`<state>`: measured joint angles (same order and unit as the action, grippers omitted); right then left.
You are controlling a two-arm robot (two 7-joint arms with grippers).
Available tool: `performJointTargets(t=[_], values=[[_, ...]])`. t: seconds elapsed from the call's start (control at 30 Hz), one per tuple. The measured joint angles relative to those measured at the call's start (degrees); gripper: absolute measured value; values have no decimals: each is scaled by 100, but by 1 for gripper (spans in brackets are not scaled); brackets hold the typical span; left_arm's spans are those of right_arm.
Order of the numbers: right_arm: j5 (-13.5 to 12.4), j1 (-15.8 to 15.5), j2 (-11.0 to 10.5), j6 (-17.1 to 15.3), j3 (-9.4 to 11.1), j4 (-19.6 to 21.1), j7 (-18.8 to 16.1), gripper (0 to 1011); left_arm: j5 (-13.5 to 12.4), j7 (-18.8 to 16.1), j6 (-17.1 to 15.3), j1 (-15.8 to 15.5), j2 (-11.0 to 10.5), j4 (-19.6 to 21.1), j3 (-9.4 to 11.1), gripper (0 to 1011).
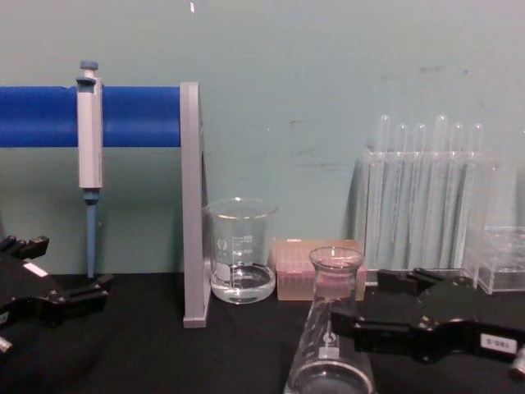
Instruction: Grasp the erlenmeyer flask with one hand, shake it three times, then place it back.
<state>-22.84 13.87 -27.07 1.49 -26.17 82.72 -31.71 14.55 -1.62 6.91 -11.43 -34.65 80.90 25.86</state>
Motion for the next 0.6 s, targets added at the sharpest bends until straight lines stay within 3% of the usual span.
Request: performJointTargets(t=[0.6], values=[[180,379,357,97,-184,-378,-2,1000,0,0,0,0,0,0,0,1001]])
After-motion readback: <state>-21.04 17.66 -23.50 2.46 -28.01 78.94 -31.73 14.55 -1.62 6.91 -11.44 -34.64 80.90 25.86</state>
